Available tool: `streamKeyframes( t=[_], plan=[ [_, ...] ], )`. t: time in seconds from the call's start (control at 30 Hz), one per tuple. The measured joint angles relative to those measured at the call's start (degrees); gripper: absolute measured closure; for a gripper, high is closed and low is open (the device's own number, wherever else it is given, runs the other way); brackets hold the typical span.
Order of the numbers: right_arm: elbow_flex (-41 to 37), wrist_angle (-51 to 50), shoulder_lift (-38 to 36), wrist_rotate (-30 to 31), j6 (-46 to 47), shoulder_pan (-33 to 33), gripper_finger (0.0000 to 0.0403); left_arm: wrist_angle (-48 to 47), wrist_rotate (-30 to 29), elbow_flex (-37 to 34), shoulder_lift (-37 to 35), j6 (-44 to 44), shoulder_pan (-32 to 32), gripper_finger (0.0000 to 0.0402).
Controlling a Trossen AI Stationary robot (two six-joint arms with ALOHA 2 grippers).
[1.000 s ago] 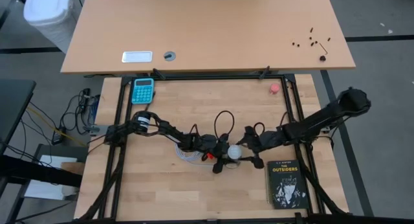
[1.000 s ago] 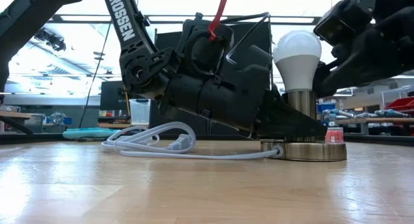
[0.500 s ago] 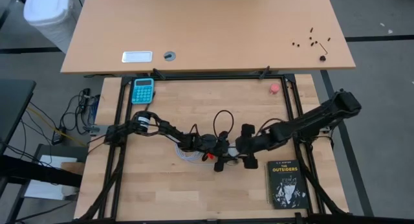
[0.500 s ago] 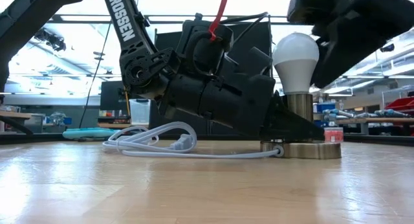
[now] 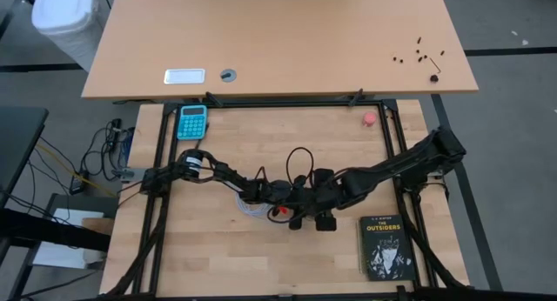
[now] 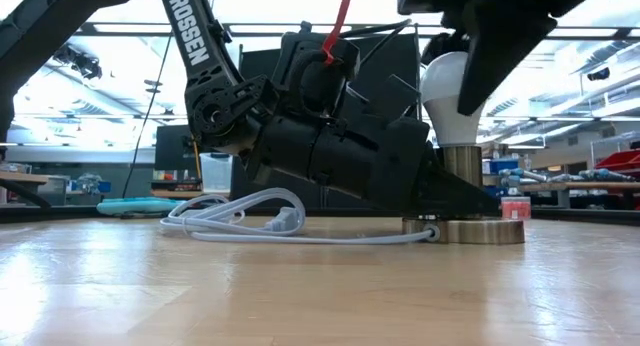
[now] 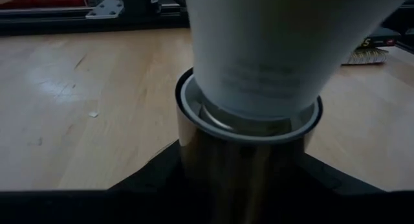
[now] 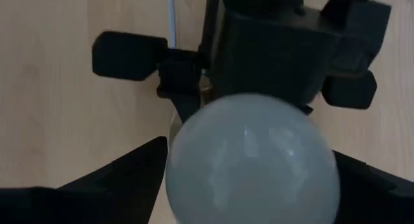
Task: Screw lightbulb
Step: Insert the lightbulb into the lamp
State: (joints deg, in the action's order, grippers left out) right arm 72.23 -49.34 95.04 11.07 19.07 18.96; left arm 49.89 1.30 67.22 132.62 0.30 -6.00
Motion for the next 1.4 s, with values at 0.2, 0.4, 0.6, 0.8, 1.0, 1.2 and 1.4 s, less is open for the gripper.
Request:
streamKeyframes(
  t=[0.2,0.4,0.6,0.8,1.0,1.2,1.4],
  plan=[
    [0.4,0.1,1.1,-0.5,-0.1,0.0,0.0061,0.0,0.0,0.0,0.0,-0.5,0.0,0.0208],
    [0.5,-0.3,2.4,-0.7,-1.2,-0.3,0.0061,-0.1,0.0,0.0,0.0,-1.8,0.0,0.0208],
    [0.6,-0.8,2.9,-1.1,-1.2,-1.6,0.0068,-0.1,0.0,0.0,0.0,-1.9,0.0,0.0208],
    [0.6,0.1,2.9,-3.0,-1.6,-2.5,0.0075,-0.1,0.0,0.0,0.0,-1.8,0.0,0.0208],
    [0.7,0.7,3.2,-3.2,-5.3,-2.7,0.0090,-0.2,-0.4,0.0,0.0,-1.8,0.0,0.0208],
    [0.7,1.9,3.2,-3.3,-10.8,-2.6,0.0098,-0.1,-0.4,0.0,0.0,-1.8,0.0,0.0208],
    [0.7,2.7,3.2,-3.6,-18.9,-2.3,0.0098,-0.2,-0.7,0.0,0.0,-1.8,0.0,0.0208]
  ],
)
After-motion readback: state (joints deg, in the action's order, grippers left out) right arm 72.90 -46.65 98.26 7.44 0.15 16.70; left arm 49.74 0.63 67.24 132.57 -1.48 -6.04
